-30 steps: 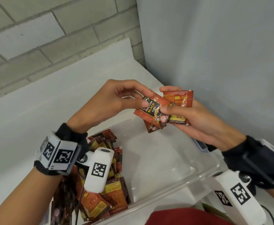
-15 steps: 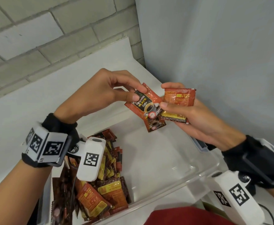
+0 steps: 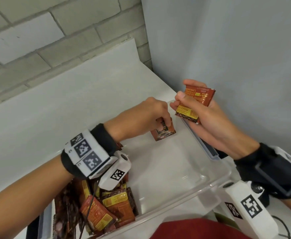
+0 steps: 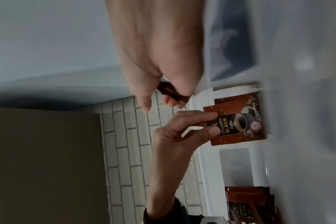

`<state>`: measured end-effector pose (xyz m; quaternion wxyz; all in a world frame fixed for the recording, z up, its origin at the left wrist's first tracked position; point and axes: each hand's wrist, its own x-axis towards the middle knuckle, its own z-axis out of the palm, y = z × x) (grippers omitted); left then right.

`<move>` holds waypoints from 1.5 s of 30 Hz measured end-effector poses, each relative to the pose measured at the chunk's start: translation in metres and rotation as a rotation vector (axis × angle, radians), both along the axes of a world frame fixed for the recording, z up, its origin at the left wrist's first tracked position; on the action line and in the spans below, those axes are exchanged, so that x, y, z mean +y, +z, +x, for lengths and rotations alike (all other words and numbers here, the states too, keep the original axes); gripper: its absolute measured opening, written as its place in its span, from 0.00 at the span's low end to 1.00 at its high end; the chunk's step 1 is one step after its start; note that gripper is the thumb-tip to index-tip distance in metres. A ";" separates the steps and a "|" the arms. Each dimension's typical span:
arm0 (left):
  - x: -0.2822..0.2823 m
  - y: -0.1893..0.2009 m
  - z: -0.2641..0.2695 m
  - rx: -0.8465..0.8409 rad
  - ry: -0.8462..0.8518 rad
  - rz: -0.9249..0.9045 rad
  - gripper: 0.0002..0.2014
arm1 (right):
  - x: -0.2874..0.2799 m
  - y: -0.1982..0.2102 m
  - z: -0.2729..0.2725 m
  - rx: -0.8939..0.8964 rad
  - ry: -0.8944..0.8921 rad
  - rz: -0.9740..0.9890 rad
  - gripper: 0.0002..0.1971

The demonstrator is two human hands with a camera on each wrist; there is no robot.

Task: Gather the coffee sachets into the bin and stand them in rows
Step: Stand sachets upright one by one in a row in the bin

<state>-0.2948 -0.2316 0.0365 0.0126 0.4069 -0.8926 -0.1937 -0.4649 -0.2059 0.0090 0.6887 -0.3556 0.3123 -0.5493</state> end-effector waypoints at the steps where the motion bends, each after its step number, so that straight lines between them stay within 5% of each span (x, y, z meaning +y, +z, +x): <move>1: 0.000 -0.003 -0.002 -0.011 -0.018 -0.006 0.13 | 0.000 0.001 0.000 -0.004 0.001 0.000 0.20; 28: 0.011 -0.028 -0.010 -0.126 -0.020 -0.284 0.09 | 0.001 0.006 0.001 -0.071 -0.046 0.068 0.18; 37: 0.007 -0.023 -0.002 -0.010 -0.016 -0.329 0.09 | 0.002 0.010 0.000 -0.135 -0.044 0.123 0.24; 45: 0.005 0.016 0.014 0.285 0.228 -0.282 0.09 | 0.004 0.008 -0.007 -0.297 0.151 0.174 0.23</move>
